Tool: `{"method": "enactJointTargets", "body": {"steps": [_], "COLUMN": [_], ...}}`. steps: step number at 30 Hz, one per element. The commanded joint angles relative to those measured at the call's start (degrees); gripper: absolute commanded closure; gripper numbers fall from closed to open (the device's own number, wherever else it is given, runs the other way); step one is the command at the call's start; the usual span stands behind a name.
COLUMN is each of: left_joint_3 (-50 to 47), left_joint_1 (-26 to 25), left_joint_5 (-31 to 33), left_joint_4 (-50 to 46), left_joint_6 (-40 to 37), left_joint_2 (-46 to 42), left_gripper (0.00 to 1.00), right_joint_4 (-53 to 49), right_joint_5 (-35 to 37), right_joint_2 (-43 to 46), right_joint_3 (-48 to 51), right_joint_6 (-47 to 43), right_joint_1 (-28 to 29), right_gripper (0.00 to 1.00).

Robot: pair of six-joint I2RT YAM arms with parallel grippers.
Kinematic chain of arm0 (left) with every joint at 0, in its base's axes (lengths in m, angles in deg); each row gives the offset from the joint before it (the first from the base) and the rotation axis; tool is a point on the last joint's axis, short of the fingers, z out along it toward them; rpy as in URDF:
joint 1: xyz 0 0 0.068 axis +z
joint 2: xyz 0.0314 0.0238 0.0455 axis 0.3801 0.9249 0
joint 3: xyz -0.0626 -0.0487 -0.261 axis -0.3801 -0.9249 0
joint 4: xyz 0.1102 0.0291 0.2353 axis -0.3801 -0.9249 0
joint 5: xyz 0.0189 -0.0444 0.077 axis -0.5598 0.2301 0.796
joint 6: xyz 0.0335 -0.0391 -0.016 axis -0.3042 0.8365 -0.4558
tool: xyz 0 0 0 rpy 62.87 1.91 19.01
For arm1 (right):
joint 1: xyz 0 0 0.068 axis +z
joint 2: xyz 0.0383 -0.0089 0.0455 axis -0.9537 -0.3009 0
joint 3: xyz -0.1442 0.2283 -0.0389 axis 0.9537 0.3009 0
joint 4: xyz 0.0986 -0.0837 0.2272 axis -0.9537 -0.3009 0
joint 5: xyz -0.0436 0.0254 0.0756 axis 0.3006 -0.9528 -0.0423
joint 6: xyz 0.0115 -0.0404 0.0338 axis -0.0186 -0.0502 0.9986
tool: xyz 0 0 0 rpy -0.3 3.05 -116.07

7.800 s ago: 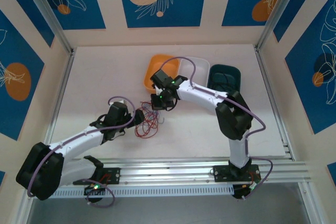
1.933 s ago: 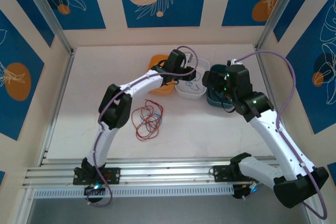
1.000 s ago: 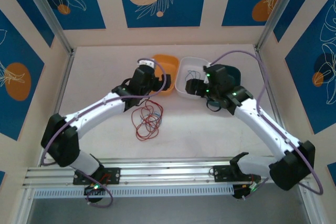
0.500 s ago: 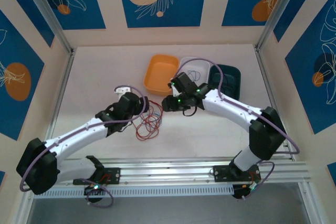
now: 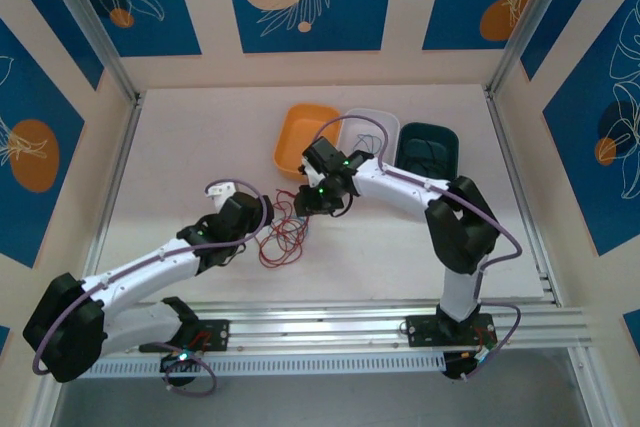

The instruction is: Untangle the cables

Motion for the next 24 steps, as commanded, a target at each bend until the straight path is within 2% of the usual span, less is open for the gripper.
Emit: {"method": "enactJointTargets", "body": {"steps": [1, 24], "left_joint_3": [0.9, -0.6], "left_joint_1": [-0.3, 0.2], "left_joint_5": [1.4, -0.6], "left_joint_4": [0.7, 2.4], "left_joint_6": [0.4, 2.7], "left_joint_2": [0.7, 2.0], "left_gripper": [0.0, 0.0], "right_joint_4": [-2.9, -4.2], "right_joint_5": [-1.3, -2.4], "right_joint_2": [-1.9, -9.5], "right_joint_3": [-2.6, -6.4], "right_joint_6": [-1.4, -2.2], "right_joint_1": [-0.5, -0.2], "right_gripper": [0.67, 0.68]}}
